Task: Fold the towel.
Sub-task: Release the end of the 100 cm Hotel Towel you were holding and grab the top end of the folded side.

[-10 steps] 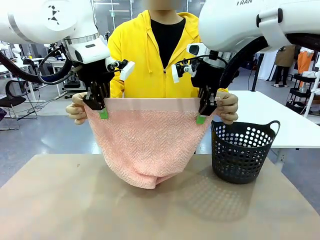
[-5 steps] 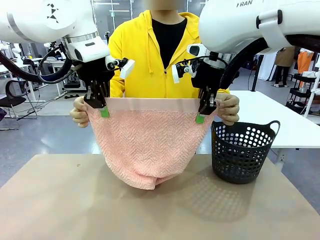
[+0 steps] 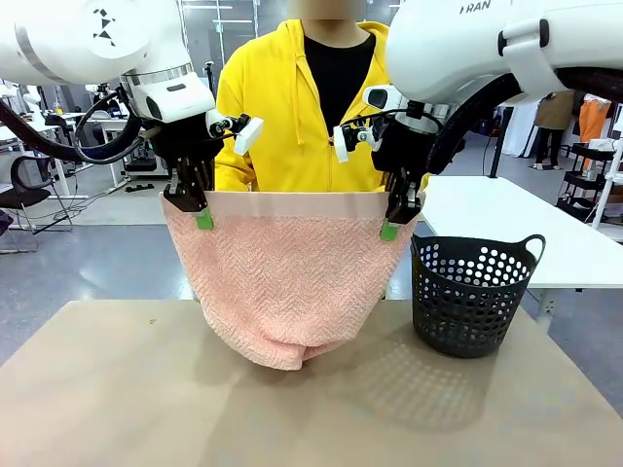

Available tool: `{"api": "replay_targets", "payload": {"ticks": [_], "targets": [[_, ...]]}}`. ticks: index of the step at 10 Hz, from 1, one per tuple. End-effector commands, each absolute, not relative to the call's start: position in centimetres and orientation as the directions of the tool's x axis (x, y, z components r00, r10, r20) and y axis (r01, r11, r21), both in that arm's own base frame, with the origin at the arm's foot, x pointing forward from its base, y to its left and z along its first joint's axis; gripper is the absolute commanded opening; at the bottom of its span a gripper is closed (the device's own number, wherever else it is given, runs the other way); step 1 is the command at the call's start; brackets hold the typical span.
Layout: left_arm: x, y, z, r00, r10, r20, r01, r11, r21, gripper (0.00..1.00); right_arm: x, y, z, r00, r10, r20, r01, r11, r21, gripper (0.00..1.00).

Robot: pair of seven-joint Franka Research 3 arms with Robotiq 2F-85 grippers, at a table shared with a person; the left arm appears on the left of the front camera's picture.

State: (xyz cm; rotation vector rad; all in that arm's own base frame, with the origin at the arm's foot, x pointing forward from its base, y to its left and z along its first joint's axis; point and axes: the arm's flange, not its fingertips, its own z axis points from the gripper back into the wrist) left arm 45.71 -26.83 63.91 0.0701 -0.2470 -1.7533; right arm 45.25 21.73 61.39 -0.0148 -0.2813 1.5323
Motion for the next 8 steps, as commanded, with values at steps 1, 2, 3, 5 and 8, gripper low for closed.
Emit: {"api": "replay_targets", "payload": {"ticks": [1, 2, 3, 5, 8], "targets": [[45.72, -26.76, 63.92, -0.198, -0.976, 0.087, 0.963, -0.177, 0.204, 0.00, 45.22, 21.73, 61.49, 0.011, 0.985, 0.170, -0.982, 0.043, -0.185, 0.00], [45.72, -26.76, 63.92, -0.198, -0.976, 0.087, 0.963, -0.177, 0.204, 0.00, 45.22, 21.73, 61.49, 0.011, 0.985, 0.170, -0.982, 0.043, -0.185, 0.00], [45.72, -26.76, 63.92, -0.198, -0.976, 0.087, 0.963, -0.177, 0.204, 0.00, 45.22, 21.73, 61.49, 0.011, 0.985, 0.170, -0.982, 0.043, -0.185, 0.00], [45.72, -26.76, 63.92, -0.198, -0.976, 0.087, 0.963, -0.177, 0.204, 0.00, 45.22, 21.73, 61.49, 0.011, 0.985, 0.170, -0.982, 0.043, -0.185, 0.00], [45.72, -26.76, 63.92, -0.198, -0.976, 0.087, 0.963, -0.177, 0.204, 0.00, 45.22, 21.73, 61.49, 0.011, 0.985, 0.170, -0.982, 0.043, -0.185, 0.00]]}}
